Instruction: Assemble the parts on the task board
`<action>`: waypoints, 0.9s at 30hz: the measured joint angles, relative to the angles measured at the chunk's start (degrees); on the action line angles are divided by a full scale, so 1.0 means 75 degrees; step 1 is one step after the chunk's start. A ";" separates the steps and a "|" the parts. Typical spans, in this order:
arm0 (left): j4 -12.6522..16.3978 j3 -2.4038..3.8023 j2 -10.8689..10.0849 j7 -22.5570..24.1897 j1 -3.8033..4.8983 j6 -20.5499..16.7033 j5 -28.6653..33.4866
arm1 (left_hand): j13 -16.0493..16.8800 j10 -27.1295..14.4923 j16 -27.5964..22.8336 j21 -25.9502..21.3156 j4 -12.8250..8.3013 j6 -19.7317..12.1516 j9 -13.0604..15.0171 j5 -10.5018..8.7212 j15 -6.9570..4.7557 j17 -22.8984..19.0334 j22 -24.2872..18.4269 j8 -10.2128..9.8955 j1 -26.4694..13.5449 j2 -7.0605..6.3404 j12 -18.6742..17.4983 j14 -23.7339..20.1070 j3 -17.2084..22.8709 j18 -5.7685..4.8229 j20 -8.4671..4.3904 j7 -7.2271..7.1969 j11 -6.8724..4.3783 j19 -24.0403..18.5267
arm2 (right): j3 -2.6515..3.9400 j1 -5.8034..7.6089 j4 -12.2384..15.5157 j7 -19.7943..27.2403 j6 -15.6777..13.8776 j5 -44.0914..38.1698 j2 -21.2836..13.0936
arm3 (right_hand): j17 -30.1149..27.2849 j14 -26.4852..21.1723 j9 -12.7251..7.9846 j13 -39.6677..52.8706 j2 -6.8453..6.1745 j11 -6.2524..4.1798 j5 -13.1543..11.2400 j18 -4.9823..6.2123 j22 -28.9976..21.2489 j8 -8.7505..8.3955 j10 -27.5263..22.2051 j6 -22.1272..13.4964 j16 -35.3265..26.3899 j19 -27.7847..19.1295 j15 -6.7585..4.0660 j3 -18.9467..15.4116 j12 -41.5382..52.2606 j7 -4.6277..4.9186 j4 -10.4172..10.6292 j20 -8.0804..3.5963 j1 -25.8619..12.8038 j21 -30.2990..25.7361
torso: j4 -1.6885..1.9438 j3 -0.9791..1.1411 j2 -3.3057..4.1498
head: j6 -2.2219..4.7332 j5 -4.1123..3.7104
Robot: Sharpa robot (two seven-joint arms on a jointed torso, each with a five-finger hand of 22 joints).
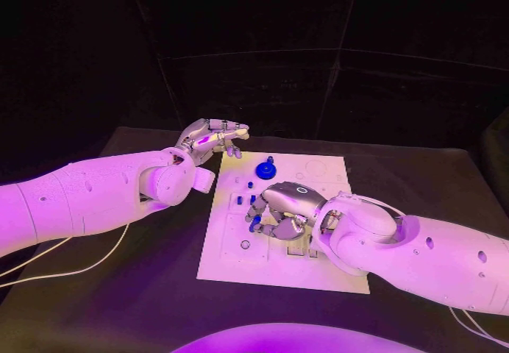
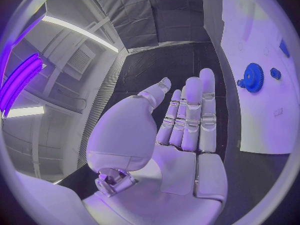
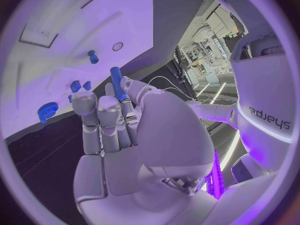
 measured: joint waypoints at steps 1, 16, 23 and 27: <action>0.0001 0.0000 0.0000 0.0000 0.0000 0.0000 0.0000 | 0.0000 0.0000 0.0000 0.0000 0.0000 0.0000 0.0000 0.0000 0.0000 0.0000 0.0000 0.0000 0.0000 0.0000 0.0000 0.0000 0.0000 0.0000 0.0000 0.0000 0.0000 0.0000 | -0.0001 -0.0024 -0.0042 0.0000 0.0031 -0.0001 0.0039 | 0.0006 0.0000 0.0000 0.0004 0.0014 0.0000 0.0023 0.0000 0.0012 0.0000 0.0000 0.0000 0.0025 0.0000 0.0000 0.0000 0.0000 0.0000 0.0000 0.0000 -0.0014 0.0000 | -0.0001 0.0003 0.0000 | -0.0006 0.0010; -0.0010 0.0000 0.0048 -0.0001 0.0003 0.0001 0.0000 | 0.0000 0.0000 0.0000 0.0000 0.0000 0.0000 0.0000 0.0000 0.0000 0.0000 0.0001 0.0000 0.0000 0.0000 0.0000 0.0000 0.0000 0.0000 0.0000 0.0000 0.0000 0.0000 | -0.0007 -0.0190 -0.0433 -0.0221 0.0476 -0.0313 0.0474 | 0.0012 0.0000 0.0008 0.0021 0.0021 0.0000 0.0081 0.0001 0.0039 0.0000 0.0000 0.0025 0.0043 0.0029 0.0000 -0.0001 -0.0022 0.0024 -0.0001 0.0030 -0.0081 0.0030 | -0.0004 0.0015 -0.0004 | -0.0032 0.0071; -0.0014 0.0000 0.0054 -0.0002 0.0003 0.0001 0.0000 | 0.0000 0.0000 0.0000 0.0000 0.0000 0.0000 0.0000 0.0000 -0.0029 0.0001 -0.0008 0.0000 0.0000 0.0000 0.0000 -0.0029 0.0000 0.0000 0.0000 0.0000 0.0000 0.0000 | -0.0022 -0.0232 -0.0466 -0.0241 0.0650 -0.0389 0.0542 | 0.0031 0.0000 0.0014 0.0019 0.0020 0.0000 0.0111 0.0001 0.0063 0.0000 0.0000 0.0025 0.0043 0.0029 0.0000 -0.0003 -0.0026 0.0024 -0.0002 0.0030 -0.0080 0.0030 | -0.0007 0.0013 -0.0001 | -0.0037 0.0086; -0.0015 0.0000 0.0057 -0.0003 0.0002 0.0001 0.0000 | 0.0000 0.0000 0.0000 0.0000 0.0000 0.0000 0.0000 0.0000 -0.0029 0.0001 -0.0007 0.0000 0.0000 0.0000 0.0000 -0.0029 0.0000 0.0001 0.0000 0.0000 0.0000 0.0000 | -0.0026 -0.0249 -0.0465 -0.0240 0.0707 -0.0414 0.0572 | 0.0037 0.0000 0.0014 0.0017 0.0010 0.0000 0.0111 0.0002 0.0074 0.0000 0.0000 0.0025 0.0043 0.0029 0.0000 -0.0003 -0.0029 0.0024 -0.0002 0.0030 -0.0090 0.0038 | -0.0007 0.0012 0.0001 | -0.0045 0.0094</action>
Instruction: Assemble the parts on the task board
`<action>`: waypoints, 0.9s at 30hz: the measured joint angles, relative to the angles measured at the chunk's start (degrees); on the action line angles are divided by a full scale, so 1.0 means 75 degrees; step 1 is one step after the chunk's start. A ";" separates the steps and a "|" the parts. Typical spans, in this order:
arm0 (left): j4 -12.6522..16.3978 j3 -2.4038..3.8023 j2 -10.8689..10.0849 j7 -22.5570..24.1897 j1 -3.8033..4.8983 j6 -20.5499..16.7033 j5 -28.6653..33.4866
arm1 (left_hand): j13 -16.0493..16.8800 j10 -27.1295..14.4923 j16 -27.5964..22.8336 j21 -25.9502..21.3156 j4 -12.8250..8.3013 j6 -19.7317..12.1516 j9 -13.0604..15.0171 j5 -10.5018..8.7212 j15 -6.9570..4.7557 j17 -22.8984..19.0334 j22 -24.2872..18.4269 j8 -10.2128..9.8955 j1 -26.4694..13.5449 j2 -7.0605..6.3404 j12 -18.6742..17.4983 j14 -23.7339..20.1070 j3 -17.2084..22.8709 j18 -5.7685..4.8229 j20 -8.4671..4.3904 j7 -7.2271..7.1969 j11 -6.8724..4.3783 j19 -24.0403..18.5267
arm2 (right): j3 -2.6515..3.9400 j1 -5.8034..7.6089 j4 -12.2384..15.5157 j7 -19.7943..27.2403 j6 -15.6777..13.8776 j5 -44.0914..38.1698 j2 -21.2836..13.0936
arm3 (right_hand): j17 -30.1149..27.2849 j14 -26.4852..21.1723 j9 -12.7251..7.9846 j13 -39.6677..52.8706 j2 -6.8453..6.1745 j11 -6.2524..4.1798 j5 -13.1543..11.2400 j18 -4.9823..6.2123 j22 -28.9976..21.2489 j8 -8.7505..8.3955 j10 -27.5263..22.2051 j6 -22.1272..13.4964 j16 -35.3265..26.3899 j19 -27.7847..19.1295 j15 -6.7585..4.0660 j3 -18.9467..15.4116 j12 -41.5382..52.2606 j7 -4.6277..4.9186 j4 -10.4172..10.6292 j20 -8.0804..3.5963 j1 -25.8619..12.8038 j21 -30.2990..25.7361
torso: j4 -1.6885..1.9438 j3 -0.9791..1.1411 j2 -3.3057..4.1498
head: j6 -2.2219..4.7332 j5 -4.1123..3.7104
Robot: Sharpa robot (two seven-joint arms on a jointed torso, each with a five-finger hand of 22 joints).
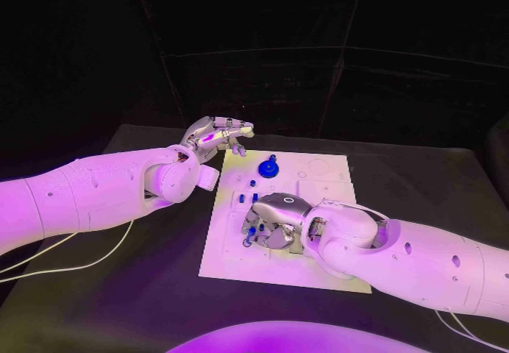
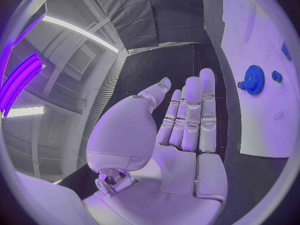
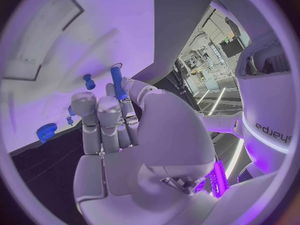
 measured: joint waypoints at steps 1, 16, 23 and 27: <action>0.0000 0.0000 0.0000 0.0000 0.0000 0.0000 0.0000 | 0.0000 0.0000 0.0000 0.0000 0.0000 0.0000 0.0000 0.0000 0.0000 0.0000 0.0000 0.0000 0.0000 0.0000 0.0000 0.0000 0.0000 0.0000 0.0000 0.0000 0.0000 0.0000 | -0.0001 -0.0004 0.0002 0.0003 0.0009 -0.0004 0.0003 | 0.0006 0.0000 0.0000 0.0000 0.0000 0.0000 0.0000 0.0000 0.0006 0.0000 0.0000 0.0000 0.0000 0.0000 0.0000 0.0000 0.0000 0.0000 0.0000 0.0000 0.0000 0.0021 | 0.0000 -0.0001 0.0000 | -0.0001 0.0001; -0.0001 0.0000 0.0006 -0.0001 0.0000 0.0001 0.0000 | 0.0000 0.0000 0.0000 0.0000 0.0000 0.0000 0.0000 0.0000 0.0000 0.0001 0.0001 0.0000 0.0000 0.0000 0.0000 0.0000 0.0000 0.0000 0.0000 0.0000 0.0000 0.0000 | -0.0004 -0.0057 -0.0115 0.0012 0.0029 -0.0086 0.0115 | 0.0019 0.0000 -0.0001 0.0017 0.0019 0.0000 0.0042 0.0000 0.0016 0.0000 0.0000 0.0028 0.0032 0.0000 0.0000 -0.0005 -0.0011 -0.0028 0.0004 0.0000 -0.0059 0.0021 | 0.0003 -0.0001 -0.0003 | -0.0004 0.0033; -0.0001 0.0000 0.0006 -0.0002 0.0000 0.0002 0.0000 | 0.0000 0.0000 0.0000 0.0000 0.0000 0.0000 0.0000 0.0000 0.0001 0.0001 0.0002 0.0000 0.0000 0.0000 0.0000 0.0000 0.0000 0.0000 0.0000 0.0000 0.0000 0.0000 | -0.0011 -0.0071 -0.0163 -0.0006 0.0042 -0.0127 0.0169 | 0.0018 0.0000 -0.0002 0.0016 0.0009 0.0000 0.0042 0.0000 0.0016 0.0000 0.0000 0.0028 0.0031 0.0000 0.0000 -0.0007 0.0016 -0.0028 0.0005 0.0000 -0.0069 0.0021 | 0.0003 -0.0001 -0.0003 | 0.0002 0.0035; 0.0000 0.0000 0.0005 -0.0003 0.0000 0.0003 0.0000 | 0.0000 0.0000 0.0000 0.0000 0.0000 0.0000 0.0000 0.0000 0.0001 0.0001 0.0002 0.0000 0.0000 0.0000 0.0000 0.0001 0.0000 0.0000 0.0000 0.0000 0.0000 0.0000 | -0.0064 -0.0071 -0.0168 -0.0027 0.0081 -0.0149 0.0182 | 0.0018 0.0000 -0.0002 0.0010 0.0009 0.0000 0.0042 0.0000 0.0015 0.0000 0.0000 0.0028 0.0031 0.0000 0.0000 -0.0011 0.0016 -0.0028 0.0009 0.0000 -0.0069 0.0021 | 0.0003 -0.0001 -0.0002 | -0.0014 0.0045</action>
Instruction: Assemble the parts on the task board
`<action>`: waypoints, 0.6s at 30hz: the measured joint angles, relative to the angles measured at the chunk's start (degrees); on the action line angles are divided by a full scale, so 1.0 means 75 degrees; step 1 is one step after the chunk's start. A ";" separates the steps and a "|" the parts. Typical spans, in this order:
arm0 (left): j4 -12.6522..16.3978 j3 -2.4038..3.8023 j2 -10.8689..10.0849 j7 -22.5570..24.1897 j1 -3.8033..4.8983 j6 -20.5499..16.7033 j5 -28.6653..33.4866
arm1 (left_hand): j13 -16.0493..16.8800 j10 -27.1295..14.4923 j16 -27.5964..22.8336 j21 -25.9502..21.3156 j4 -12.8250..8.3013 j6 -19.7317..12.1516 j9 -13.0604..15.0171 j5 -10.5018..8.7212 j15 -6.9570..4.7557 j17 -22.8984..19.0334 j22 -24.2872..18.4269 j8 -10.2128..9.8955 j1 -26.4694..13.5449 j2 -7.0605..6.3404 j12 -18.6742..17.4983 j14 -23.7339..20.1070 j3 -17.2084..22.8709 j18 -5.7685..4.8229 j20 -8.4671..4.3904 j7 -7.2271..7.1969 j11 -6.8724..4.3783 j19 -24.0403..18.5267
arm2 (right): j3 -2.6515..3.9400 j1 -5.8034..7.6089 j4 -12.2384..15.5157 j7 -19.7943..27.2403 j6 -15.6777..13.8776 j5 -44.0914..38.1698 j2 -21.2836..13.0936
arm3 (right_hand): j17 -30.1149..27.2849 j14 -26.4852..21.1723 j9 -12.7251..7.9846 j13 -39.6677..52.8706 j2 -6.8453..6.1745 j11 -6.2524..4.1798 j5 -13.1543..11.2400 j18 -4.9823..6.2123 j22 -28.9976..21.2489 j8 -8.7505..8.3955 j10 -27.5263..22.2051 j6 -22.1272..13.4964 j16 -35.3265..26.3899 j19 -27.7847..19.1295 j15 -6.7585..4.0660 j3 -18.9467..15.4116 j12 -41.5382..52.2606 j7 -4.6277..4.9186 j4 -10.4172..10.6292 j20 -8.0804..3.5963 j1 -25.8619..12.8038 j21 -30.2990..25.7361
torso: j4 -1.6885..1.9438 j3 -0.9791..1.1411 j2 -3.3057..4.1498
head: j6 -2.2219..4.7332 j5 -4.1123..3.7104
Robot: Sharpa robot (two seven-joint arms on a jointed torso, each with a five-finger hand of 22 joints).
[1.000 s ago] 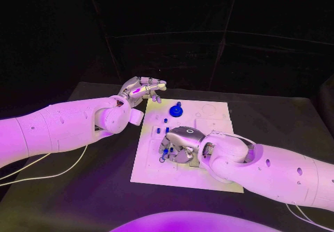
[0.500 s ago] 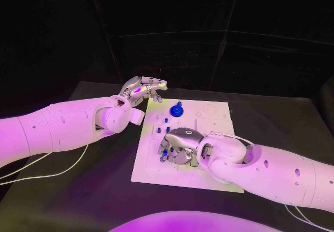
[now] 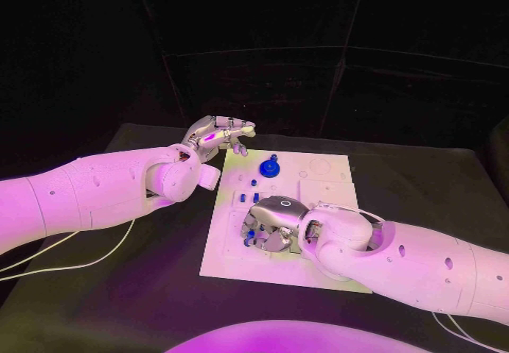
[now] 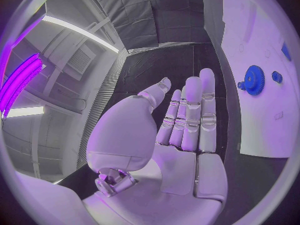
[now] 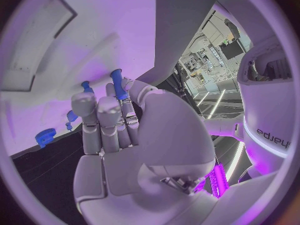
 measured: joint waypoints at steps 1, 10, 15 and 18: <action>0.0000 0.0000 0.0000 0.0000 0.0000 0.0000 0.0000 | 0.0000 0.0000 0.0000 0.0000 0.0000 0.0000 0.0000 0.0000 0.0000 0.0000 0.0000 0.0000 0.0000 0.0000 0.0000 0.0000 0.0000 0.0000 0.0000 0.0000 0.0000 0.0000 | -0.0008 0.0000 0.0000 -0.0006 0.0006 -0.0004 0.0000 | 0.0000 0.0000 0.0000 -0.0001 0.0000 0.0000 0.0000 -0.0001 0.0000 0.0000 0.0000 0.0000 0.0000 0.0000 0.0000 0.0000 0.0000 0.0000 0.0000 0.0000 0.0000 0.0000 | 0.0000 0.0000 0.0000 | -0.0004 0.0001; -0.0003 0.0000 0.0001 -0.0001 0.0000 0.0004 0.0000 | 0.0000 0.0000 0.0000 0.0000 0.0000 0.0000 0.0000 0.0000 0.0000 0.0000 0.0001 0.0000 0.0000 0.0000 0.0000 0.0000 0.0000 0.0000 0.0000 0.0000 0.0000 0.0000 | -0.0049 0.0010 0.0003 -0.0042 0.0027 -0.0061 0.0022 | -0.0022 0.0000 -0.0005 -0.0024 -0.0015 -0.0004 0.0000 0.0000 -0.0109 -0.0068 -0.0004 -0.0033 0.0000 0.0000 0.0000 -0.0027 -0.0060 0.0032 -0.0017 0.0000 -0.0085 -0.0007 | -0.0002 0.0001 0.0000 | -0.0004 0.0007; -0.0003 0.0001 0.0001 -0.0001 0.0000 0.0005 0.0000 | 0.0000 0.0000 0.0000 0.0000 0.0000 0.0000 0.0000 0.0000 0.0000 0.0000 0.0001 0.0000 0.0000 0.0000 0.0000 0.0000 0.0000 0.0000 0.0000 0.0000 0.0000 0.0000 | -0.0052 0.0013 -0.0016 -0.0072 0.0075 -0.0135 0.0037 | -0.0318 -0.0092 -0.0021 -0.0130 -0.0119 -0.0165 0.0050 0.0001 -0.0470 -0.0127 -0.0153 -0.0179 -0.0192 -0.0289 0.0092 -0.0068 -0.0342 0.0127 -0.0017 0.0059 -0.0266 -0.0238 | -0.0002 0.0001 -0.0001 | -0.0001 0.0003; -0.0003 0.0001 0.0001 -0.0002 0.0000 0.0006 0.0000 | 0.0000 0.0000 0.0000 0.0000 0.0000 0.0000 0.0000 0.0000 0.0000 0.0000 0.0001 0.0000 0.0000 0.0000 0.0000 0.0000 0.0000 0.0000 0.0000 0.0000 0.0000 0.0000 | -0.0074 0.0004 -0.0031 -0.0082 0.0150 -0.0179 0.0050 | -0.0681 -0.0255 -0.0021 -0.0166 -0.0267 -0.0007 0.0180 0.0001 -0.0878 -0.0127 -0.0598 -0.0264 -0.0457 -0.0596 0.0244 -0.0232 -0.0599 0.0212 0.0026 0.0149 -0.0448 -0.0495 | -0.0002 0.0001 -0.0001 | -0.0004 0.0003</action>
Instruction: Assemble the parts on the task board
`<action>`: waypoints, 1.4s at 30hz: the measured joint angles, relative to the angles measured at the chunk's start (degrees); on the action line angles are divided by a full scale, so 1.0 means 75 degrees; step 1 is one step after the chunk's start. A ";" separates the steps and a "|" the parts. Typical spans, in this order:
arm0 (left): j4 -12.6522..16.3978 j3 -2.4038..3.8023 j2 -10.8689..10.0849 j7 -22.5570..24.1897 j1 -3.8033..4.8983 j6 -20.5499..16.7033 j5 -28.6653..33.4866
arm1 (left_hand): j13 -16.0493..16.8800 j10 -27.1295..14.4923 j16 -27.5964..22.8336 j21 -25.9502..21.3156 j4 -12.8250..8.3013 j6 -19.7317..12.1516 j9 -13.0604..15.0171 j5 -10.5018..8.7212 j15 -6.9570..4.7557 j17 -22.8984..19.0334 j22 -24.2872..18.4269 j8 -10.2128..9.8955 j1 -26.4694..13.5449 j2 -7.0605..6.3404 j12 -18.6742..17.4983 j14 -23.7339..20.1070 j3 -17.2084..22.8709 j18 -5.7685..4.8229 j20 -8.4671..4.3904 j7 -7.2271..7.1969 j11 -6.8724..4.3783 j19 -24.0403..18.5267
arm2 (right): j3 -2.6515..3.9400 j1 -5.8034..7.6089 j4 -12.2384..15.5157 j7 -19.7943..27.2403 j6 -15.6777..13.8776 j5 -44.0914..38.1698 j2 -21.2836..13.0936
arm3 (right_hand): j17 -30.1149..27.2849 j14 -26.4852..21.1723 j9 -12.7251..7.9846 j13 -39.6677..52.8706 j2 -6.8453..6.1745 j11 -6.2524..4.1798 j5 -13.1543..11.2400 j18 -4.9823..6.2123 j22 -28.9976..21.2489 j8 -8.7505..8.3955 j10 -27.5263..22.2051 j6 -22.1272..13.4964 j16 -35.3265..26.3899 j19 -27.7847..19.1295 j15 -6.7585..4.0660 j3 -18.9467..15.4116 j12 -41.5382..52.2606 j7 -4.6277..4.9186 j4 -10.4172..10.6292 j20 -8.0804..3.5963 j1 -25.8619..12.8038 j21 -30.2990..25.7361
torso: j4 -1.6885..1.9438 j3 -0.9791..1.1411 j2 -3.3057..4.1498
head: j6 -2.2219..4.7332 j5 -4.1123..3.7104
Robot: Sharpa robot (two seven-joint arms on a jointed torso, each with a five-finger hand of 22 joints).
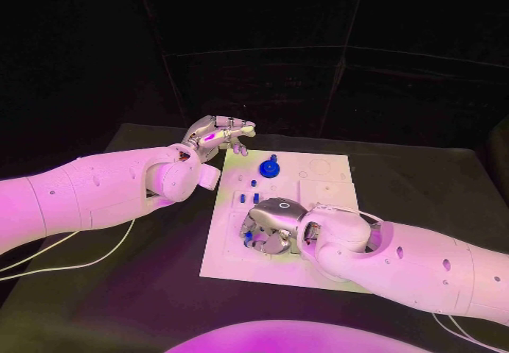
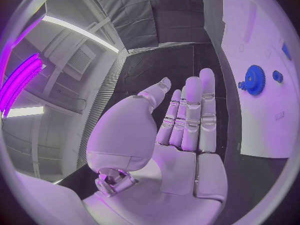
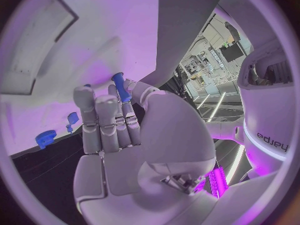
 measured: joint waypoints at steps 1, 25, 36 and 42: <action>0.0000 0.0000 0.0000 0.0000 0.0000 0.0000 0.0000 | 0.0000 0.0000 0.0000 0.0000 0.0000 0.0000 0.0000 0.0000 0.0000 0.0000 0.0000 0.0000 0.0000 0.0000 0.0000 0.0000 0.0000 0.0000 0.0000 0.0000 0.0000 0.0000 | -0.0003 -0.0005 -0.0008 -0.0002 0.0021 -0.0012 0.0001 | -0.0170 -0.0104 0.0000 0.0000 -0.0054 0.0031 0.0010 0.0000 -0.0167 0.0000 -0.0132 -0.0051 -0.0117 -0.0130 0.0020 -0.0071 -0.0059 0.0009 0.0014 0.0024 -0.0054 -0.0108 | 0.0000 0.0000 0.0001 | -0.0001 0.0000; -0.0033 -0.0001 -0.0015 -0.0011 0.0000 0.0019 0.0000 | 0.0000 0.0000 0.0000 0.0000 0.0000 0.0000 0.0000 0.0000 0.0000 0.0000 0.0001 0.0000 0.0000 0.0000 0.0000 0.0000 0.0000 0.0001 0.0000 0.0000 0.0000 0.0000 | -0.0006 0.0019 0.0719 0.0289 -0.0913 0.0174 -0.0993 | -0.1556 -0.1044 0.0001 0.0082 -0.0017 0.0172 0.0217 0.0244 -0.1445 0.0000 -0.1427 -0.0799 -0.0578 -0.1071 0.0152 -0.1885 0.0572 0.0010 0.0169 0.0233 -0.0138 -0.1052 | -0.0025 0.0014 -0.0010 | 0.0064 -0.0047; -0.0039 -0.0003 -0.0033 -0.0018 0.0000 0.0030 0.0000 | 0.0005 -0.0013 0.0000 0.0000 -0.0023 0.0000 0.0000 0.0000 0.0000 -0.0009 -0.0010 0.0000 0.0042 0.0042 0.0000 0.0000 -0.0022 0.0001 0.0000 0.0000 0.0013 0.0000 | 0.0152 0.0578 0.1513 0.0178 -0.1267 0.2162 -0.3034 | 0.0955 0.0248 0.0211 0.0705 0.0363 -0.0416 0.0665 -0.0201 0.1379 0.0557 0.1001 0.0020 0.1202 0.1069 -0.0345 -0.2416 0.2234 -0.0338 0.0625 -0.0186 -0.0404 0.0732 | -0.0025 -0.0004 -0.0026 | 0.0220 -0.0475; -0.0025 -0.0003 -0.0076 -0.0023 -0.0001 0.0034 0.0001 | 0.0008 -0.0028 0.0000 0.0000 -0.0022 0.0000 0.0000 0.0000 0.0000 -0.0015 -0.0018 0.0000 0.0040 0.0040 0.0000 0.0000 -0.0022 0.0001 0.0000 0.0000 0.0029 0.0000 | 0.0151 0.0640 0.1603 -0.0269 -0.1176 0.2810 -0.3880 | 0.1898 0.0350 0.0342 0.1669 0.0293 -0.0615 0.0969 -0.0363 0.2712 0.0799 0.1502 0.0228 0.1809 0.1824 -0.0505 -0.2785 0.3287 -0.0548 0.0994 -0.0454 -0.0719 0.1552 | -0.0082 -0.0026 -0.0042 | 0.0243 -0.0721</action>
